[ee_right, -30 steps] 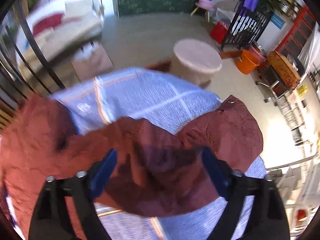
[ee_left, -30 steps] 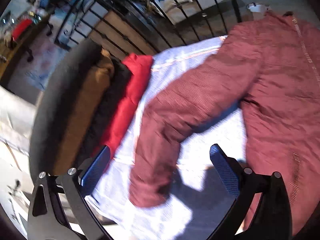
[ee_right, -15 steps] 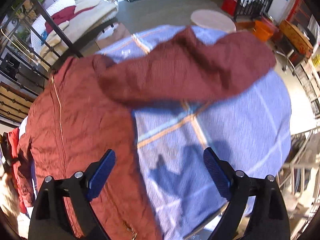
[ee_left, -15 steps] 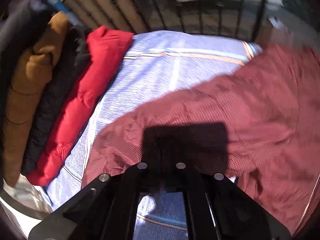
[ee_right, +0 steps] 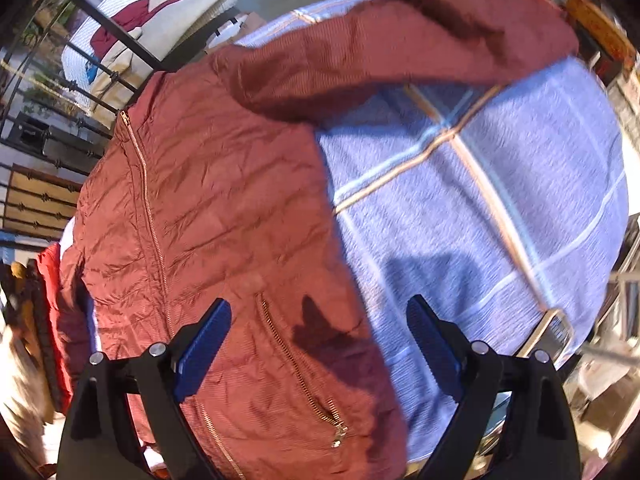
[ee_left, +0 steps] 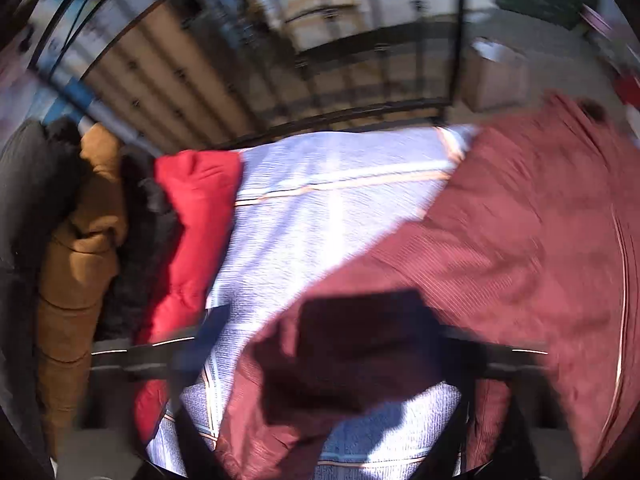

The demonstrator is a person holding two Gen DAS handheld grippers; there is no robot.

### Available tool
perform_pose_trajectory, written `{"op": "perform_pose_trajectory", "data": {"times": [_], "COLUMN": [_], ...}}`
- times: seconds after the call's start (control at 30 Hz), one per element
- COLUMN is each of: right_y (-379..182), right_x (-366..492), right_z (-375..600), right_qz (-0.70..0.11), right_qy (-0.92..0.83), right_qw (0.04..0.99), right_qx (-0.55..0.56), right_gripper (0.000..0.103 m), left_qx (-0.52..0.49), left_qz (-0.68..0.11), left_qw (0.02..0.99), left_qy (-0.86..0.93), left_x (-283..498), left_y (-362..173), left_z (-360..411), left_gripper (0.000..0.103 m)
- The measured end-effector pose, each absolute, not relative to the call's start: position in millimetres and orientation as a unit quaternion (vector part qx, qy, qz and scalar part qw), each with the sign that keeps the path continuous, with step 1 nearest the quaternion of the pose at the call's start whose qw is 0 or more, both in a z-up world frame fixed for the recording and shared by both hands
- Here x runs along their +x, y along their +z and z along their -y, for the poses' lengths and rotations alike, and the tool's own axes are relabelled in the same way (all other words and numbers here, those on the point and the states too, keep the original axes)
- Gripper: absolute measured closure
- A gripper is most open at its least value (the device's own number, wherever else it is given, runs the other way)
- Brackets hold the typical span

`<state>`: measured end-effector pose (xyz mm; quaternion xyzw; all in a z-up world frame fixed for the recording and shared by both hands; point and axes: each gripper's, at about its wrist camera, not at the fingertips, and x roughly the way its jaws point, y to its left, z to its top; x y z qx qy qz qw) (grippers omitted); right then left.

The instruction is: Fold large clothes

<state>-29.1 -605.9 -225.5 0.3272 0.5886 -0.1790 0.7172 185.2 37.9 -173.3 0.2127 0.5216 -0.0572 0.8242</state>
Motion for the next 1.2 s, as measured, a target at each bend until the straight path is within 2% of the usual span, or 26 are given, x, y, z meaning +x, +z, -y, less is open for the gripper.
{"op": "perform_pose_trajectory", "data": {"times": [0.07, 0.13, 0.27, 0.3, 0.33, 0.37, 0.43, 0.53, 0.67, 0.73, 0.83, 0.9, 0.93, 1.03, 1.1, 1.2], "right_y": [-231, -238, -245, -245, -245, -244, -240, -234, -224, -221, -226, -232, -236, -247, -259, -274], "right_x": [-34, -37, -45, -47, -49, -50, -55, -61, -70, -74, -79, -81, -82, -82, -83, -87], "right_z": [603, 601, 600, 599, 599, 598, 596, 593, 592, 592, 590, 586, 583, 572, 565, 560], "right_qz": [-0.594, -0.601, -0.608, -0.608, -0.608, -0.608, -0.605, -0.602, -0.593, -0.59, -0.595, -0.598, -0.601, -0.616, -0.632, -0.651], "right_qy": [-0.185, -0.189, -0.201, -0.203, -0.206, -0.208, -0.211, -0.216, -0.219, -0.218, -0.21, -0.2, -0.192, -0.163, -0.146, -0.125], "right_qw": [0.708, 0.699, 0.686, 0.685, 0.684, 0.684, 0.685, 0.688, 0.696, 0.698, 0.694, 0.691, 0.689, 0.685, 0.679, 0.667], "right_qx": [0.334, 0.338, 0.345, 0.346, 0.346, 0.346, 0.346, 0.342, 0.34, 0.343, 0.347, 0.353, 0.357, 0.354, 0.345, 0.339], "right_gripper": [0.015, 0.015, 0.015, 0.015, 0.015, 0.015, 0.015, 0.015, 0.015, 0.015, 0.015, 0.015, 0.015, 0.015, 0.015, 0.015], "left_qx": [0.27, 0.31, 0.339, 0.334, 0.331, 0.306, 0.253, 0.263, 0.198, 0.204, 0.255, 0.272, 0.278, 0.24, 0.212, 0.144], "left_qz": [-0.493, -0.501, -0.507, -0.519, -0.524, -0.536, -0.557, -0.55, -0.565, -0.583, -0.598, -0.591, -0.578, -0.549, -0.535, -0.556], "left_qw": [0.823, 0.803, 0.789, 0.784, 0.783, 0.786, 0.79, 0.792, 0.8, 0.784, 0.754, 0.756, 0.765, 0.8, 0.815, 0.813], "left_qy": [-0.08, -0.091, -0.075, -0.069, -0.051, -0.039, -0.037, -0.024, 0.023, 0.061, 0.094, 0.073, 0.059, -0.024, -0.065, -0.1], "left_x": [159, 148, 155, 162, 166, 175, 192, 213, 258, 277, 287, 281, 273, 232, 199, 143], "left_y": [-187, -208, -239, -246, -248, -247, -242, -236, -229, -240, -254, -246, -237, -206, -189, -172], "left_z": [-23, -11, -6, -8, -12, -18, -26, -28, -60, -76, -72, -62, -59, -64, -74, -102], "left_gripper": [0.006, 0.006, 0.009, 0.018, 0.061, 0.078, 0.088, 0.093, 0.093, 0.094, 0.088, 0.088, 0.084, 0.005, 0.006, 0.006]}}
